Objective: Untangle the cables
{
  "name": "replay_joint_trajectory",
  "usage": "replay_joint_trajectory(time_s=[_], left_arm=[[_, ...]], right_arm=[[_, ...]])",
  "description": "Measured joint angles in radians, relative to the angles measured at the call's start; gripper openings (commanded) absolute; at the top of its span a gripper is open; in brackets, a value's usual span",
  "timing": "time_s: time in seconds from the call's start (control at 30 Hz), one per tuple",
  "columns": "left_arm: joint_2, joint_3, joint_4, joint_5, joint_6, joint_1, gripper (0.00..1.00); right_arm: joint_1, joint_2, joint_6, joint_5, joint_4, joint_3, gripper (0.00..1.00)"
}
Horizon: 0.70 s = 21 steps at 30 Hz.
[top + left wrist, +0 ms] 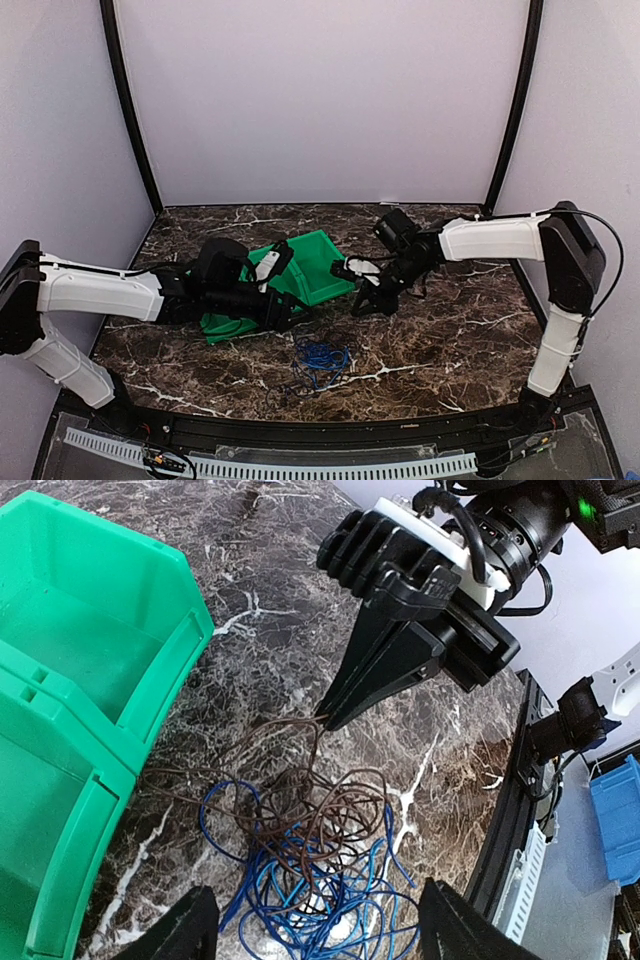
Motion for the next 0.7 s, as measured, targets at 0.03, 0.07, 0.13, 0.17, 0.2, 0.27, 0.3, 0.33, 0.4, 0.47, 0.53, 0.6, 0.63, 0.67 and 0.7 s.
replay_joint_trajectory(time_s=[0.03,0.07,0.13,0.17,0.2,0.27,0.3,0.33,0.4,0.47,0.53,0.6,0.63,0.67,0.7], left_arm=[[0.001,0.000,0.007,-0.003,0.000,0.000,0.73],[0.003,0.000,0.019,-0.006,0.001,0.000,0.73],[0.005,-0.001,0.050,-0.019,0.003,0.000,0.74],[0.005,-0.002,0.067,-0.023,0.005,0.000,0.75],[0.005,-0.002,0.090,-0.027,0.007,-0.001,0.76],[0.005,-0.004,0.138,-0.039,0.012,-0.005,0.77],[0.005,-0.006,0.167,-0.045,0.017,-0.008,0.77],[0.005,-0.007,0.200,-0.051,0.024,-0.013,0.77],[0.010,-0.008,0.250,-0.061,0.035,-0.024,0.78],[0.022,-0.007,0.303,-0.077,0.046,-0.036,0.78],[0.037,-0.006,0.341,-0.092,0.055,-0.046,0.78],[0.056,-0.005,0.383,-0.101,0.058,-0.052,0.78],[0.064,-0.003,0.394,-0.103,0.058,-0.053,0.78],[0.073,-0.001,0.409,-0.104,0.057,-0.054,0.78],[0.080,0.001,0.423,-0.104,0.055,-0.054,0.78]], right_arm=[[0.000,-0.003,0.001,0.003,-0.005,0.008,0.00],[0.000,-0.008,0.000,0.004,-0.013,0.018,0.00],[0.001,-0.027,-0.005,0.006,-0.045,0.046,0.00],[0.001,-0.039,-0.008,0.005,-0.060,0.061,0.00],[0.002,-0.053,-0.011,0.004,-0.079,0.081,0.00],[0.007,-0.087,-0.022,0.001,-0.110,0.123,0.00],[0.010,-0.103,-0.025,-0.001,-0.121,0.138,0.00],[0.014,-0.123,-0.027,-0.005,-0.130,0.153,0.00],[0.023,-0.153,-0.030,-0.013,-0.149,0.173,0.00],[0.032,-0.177,-0.031,-0.024,-0.168,0.190,0.00],[0.038,-0.190,-0.034,-0.035,-0.182,0.200,0.00],[0.043,-0.195,-0.035,-0.043,-0.199,0.209,0.00],[0.045,-0.195,-0.036,-0.046,-0.205,0.213,0.00],[0.046,-0.195,-0.037,-0.050,-0.214,0.218,0.00],[0.046,-0.195,-0.036,-0.055,-0.222,0.223,0.00]])
